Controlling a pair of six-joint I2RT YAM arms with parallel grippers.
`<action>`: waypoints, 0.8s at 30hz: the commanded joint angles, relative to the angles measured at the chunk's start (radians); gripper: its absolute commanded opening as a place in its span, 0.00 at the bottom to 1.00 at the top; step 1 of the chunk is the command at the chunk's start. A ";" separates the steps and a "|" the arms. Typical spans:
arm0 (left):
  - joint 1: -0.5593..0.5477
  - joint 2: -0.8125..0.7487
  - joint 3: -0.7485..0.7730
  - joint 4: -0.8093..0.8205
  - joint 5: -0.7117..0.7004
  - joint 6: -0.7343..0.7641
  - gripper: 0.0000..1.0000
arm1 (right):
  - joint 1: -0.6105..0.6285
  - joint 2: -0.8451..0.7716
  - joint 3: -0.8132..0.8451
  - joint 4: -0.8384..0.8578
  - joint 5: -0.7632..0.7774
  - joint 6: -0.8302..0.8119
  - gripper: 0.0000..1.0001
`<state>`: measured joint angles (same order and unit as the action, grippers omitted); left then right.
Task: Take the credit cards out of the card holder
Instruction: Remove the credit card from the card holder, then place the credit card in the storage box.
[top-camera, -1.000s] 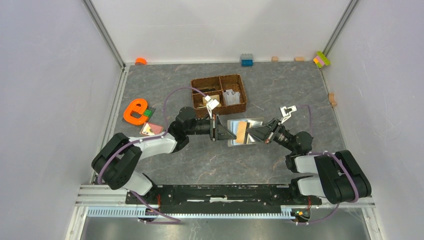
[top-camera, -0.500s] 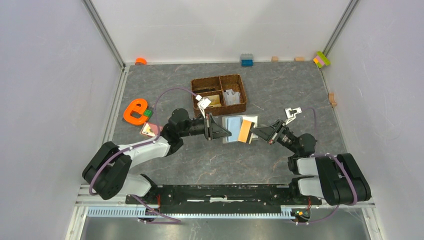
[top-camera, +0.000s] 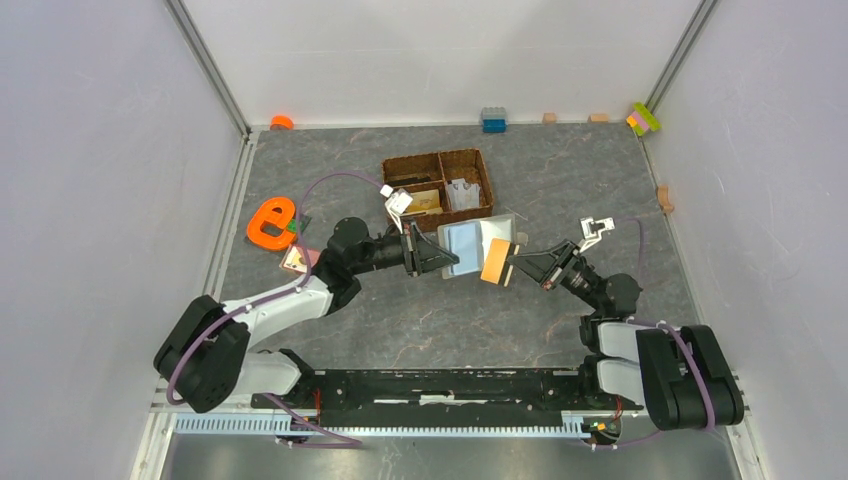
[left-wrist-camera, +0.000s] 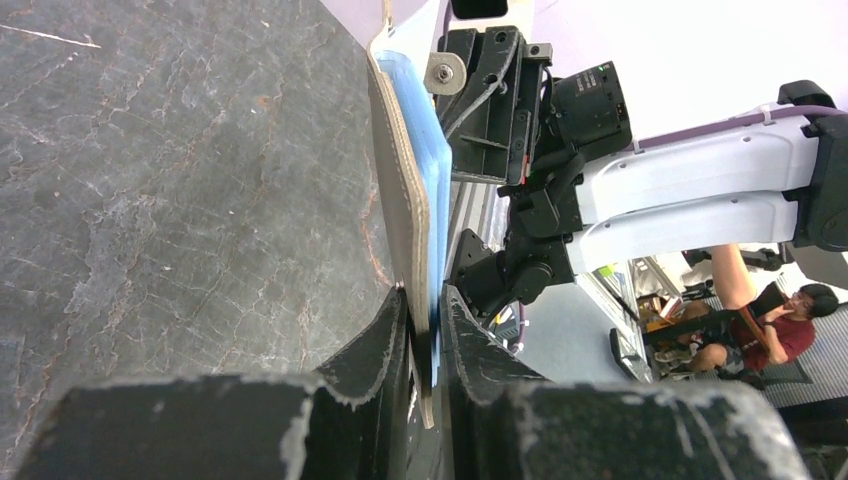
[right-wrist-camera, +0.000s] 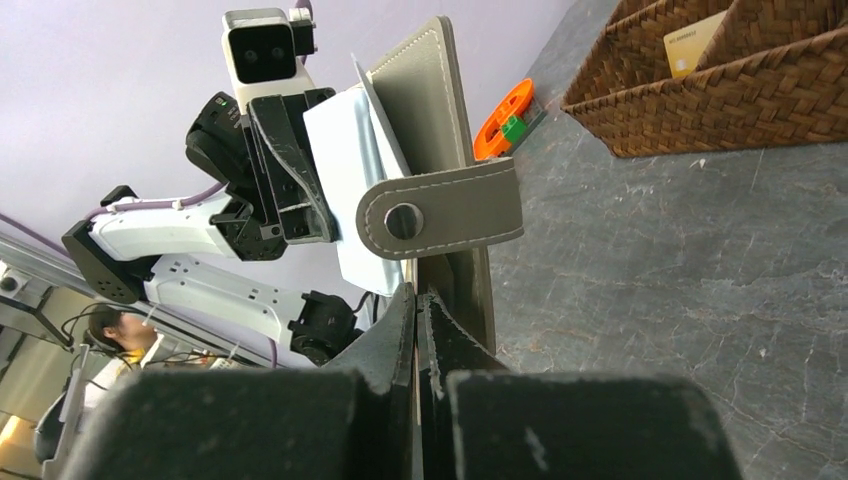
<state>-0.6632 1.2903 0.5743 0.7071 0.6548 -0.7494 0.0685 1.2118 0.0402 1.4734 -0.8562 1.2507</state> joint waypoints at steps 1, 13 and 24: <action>-0.001 -0.049 -0.002 0.024 -0.022 0.054 0.02 | -0.013 -0.040 -0.006 0.104 -0.004 -0.050 0.00; 0.005 -0.124 -0.021 -0.068 -0.131 0.103 0.02 | -0.019 -0.104 0.000 -0.021 0.009 -0.123 0.00; 0.014 -0.228 -0.058 -0.137 -0.313 0.106 0.02 | -0.014 -0.176 0.014 -0.141 0.036 -0.206 0.00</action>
<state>-0.6621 1.1015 0.5240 0.5537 0.4324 -0.6655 0.0559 1.0782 0.0391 1.3945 -0.8471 1.1191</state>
